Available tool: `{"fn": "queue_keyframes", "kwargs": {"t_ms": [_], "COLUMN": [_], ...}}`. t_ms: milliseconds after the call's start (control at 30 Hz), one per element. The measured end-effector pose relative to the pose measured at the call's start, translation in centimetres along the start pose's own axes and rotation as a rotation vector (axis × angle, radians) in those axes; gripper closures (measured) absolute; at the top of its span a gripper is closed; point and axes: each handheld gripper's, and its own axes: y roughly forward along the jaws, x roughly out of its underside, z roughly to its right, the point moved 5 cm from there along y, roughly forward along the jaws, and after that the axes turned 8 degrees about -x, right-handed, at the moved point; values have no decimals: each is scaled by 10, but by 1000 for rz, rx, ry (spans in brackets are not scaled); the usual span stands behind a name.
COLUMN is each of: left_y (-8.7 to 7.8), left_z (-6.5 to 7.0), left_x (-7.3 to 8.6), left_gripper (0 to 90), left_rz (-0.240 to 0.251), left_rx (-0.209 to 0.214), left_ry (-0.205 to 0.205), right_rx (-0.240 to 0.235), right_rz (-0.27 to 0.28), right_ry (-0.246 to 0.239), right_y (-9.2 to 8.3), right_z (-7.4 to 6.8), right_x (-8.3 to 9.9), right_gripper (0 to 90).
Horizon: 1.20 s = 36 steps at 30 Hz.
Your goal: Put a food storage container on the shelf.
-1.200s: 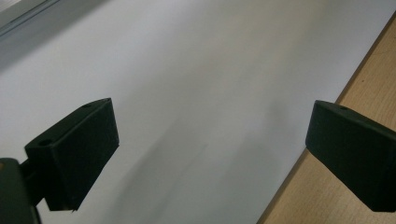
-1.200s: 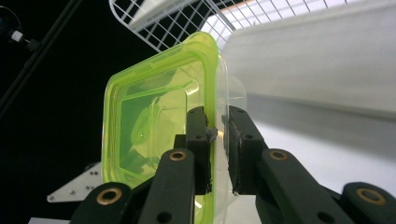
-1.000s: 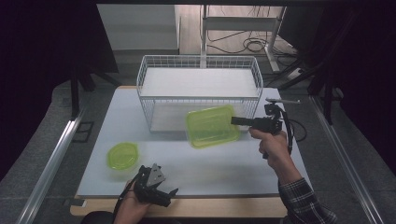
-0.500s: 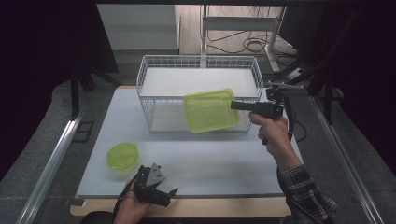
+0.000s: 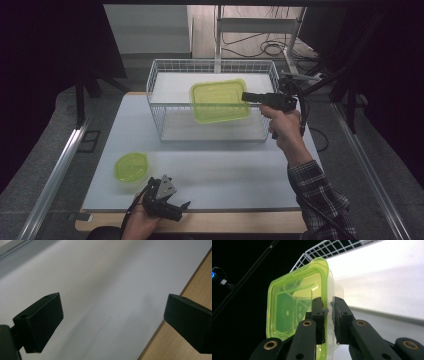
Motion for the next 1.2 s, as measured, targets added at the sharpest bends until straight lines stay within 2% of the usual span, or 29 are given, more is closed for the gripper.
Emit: {"fn": "queue_keyframes", "kwargs": {"t_ms": [167,467,633,767,933,1033,1200], "left_y": [-1,-1,-3,-4,-3,-3,-3], "left_z": [-1,-2,-3,-5,-4,-3,-3], "left_x": [0,0,-1,-2,-1,-1,-1], "left_gripper": [22,19,10,2,1,1,1], "left_rz": [0,9,26,32,26,26,24], "left_rx": [-1,5,26,55,57,55,52], "left_ry": [-2,-16,-45,-98,-96,-87,-79], "right_rx": [29,79,101,129,146,169,174], "right_rz": [31,74,92,90,100,91,104], "right_ry": [-11,2,10,10,21,11,18], "right_y": [7,14,19,24,29,31,33], "right_z": [0,9,13,18,23,25,30], "right_x": [-12,-29,-35,-38,-42,-42,-42], "right_gripper": [795,795,794,794,793,792,780]}}
